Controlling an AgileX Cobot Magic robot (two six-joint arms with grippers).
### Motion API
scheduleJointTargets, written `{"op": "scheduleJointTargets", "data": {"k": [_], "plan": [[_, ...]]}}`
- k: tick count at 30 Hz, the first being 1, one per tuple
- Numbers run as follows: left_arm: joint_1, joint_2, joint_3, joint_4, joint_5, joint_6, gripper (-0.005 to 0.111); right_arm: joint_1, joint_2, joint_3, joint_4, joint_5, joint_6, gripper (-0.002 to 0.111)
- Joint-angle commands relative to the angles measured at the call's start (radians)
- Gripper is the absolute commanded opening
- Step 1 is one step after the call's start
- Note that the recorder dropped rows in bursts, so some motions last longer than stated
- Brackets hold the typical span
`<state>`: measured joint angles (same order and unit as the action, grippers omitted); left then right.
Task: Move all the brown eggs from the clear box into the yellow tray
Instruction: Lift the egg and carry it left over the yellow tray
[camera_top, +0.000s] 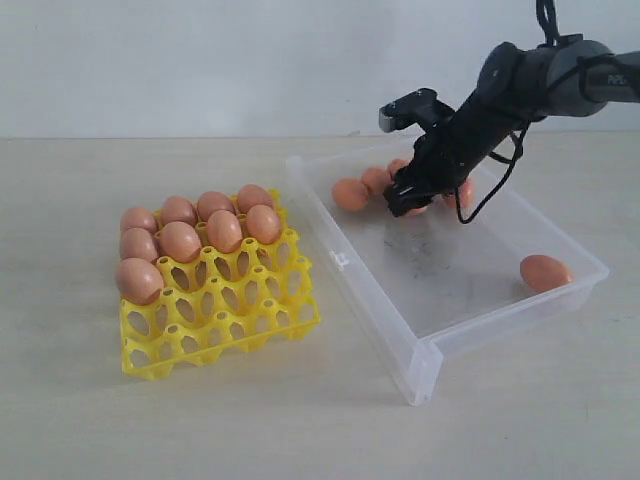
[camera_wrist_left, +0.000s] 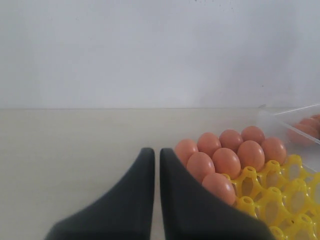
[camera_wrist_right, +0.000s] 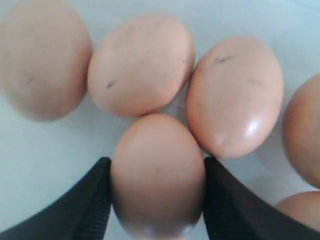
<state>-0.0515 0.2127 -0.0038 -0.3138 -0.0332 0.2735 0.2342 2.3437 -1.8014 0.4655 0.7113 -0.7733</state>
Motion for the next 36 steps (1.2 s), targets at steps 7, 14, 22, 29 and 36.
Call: {"op": "scheduleJointTargets", "data": {"k": [7,14,22,29,36], "plan": [[-0.007,0.003,0.004,-0.005,-0.012,0.005,0.004,-0.014,-0.08,0.293,1.121,-0.194,-0.776,0.0],[-0.007,0.003,0.004,-0.005,-0.012,0.005,0.004,0.006,-0.101,0.429,1.279,0.106,-1.19,0.0],[-0.007,0.003,0.004,-0.005,-0.012,0.005,0.004,0.045,-0.116,0.435,1.279,0.347,-1.335,0.0],[-0.007,0.003,0.004,-0.005,-0.012,0.005,0.004,0.08,-0.139,0.435,1.279,0.51,-1.355,0.0],[-0.007,0.003,0.004,-0.005,-0.012,0.005,0.004,0.222,-0.137,0.435,1.279,0.401,-1.354,0.0]]}}
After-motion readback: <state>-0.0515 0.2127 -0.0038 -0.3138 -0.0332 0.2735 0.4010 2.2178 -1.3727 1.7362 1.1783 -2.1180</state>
